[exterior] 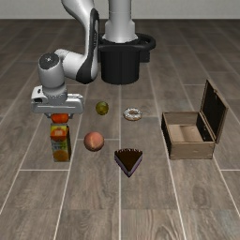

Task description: Pick up the tomato and place it in the box

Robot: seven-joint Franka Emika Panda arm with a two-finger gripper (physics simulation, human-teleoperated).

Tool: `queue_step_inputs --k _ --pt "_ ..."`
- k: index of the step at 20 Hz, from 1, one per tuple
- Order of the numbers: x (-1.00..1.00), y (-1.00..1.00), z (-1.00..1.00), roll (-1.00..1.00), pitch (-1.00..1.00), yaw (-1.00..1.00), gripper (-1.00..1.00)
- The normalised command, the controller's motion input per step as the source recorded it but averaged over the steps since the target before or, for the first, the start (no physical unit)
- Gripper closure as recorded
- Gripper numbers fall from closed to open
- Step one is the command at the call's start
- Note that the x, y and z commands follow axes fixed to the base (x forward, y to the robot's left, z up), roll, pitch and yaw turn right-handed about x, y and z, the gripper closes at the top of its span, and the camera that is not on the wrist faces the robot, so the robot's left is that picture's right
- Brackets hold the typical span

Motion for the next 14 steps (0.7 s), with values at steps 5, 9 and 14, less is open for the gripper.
queue_step_inputs --k 5,9,14 --pt "0.0 0.0 1.0 0.0 0.0 0.0 1.0" --pt "0.0 0.0 1.0 0.0 0.0 0.0 1.0" --pt "0.0 0.6 0.4 0.0 0.0 0.0 1.0"
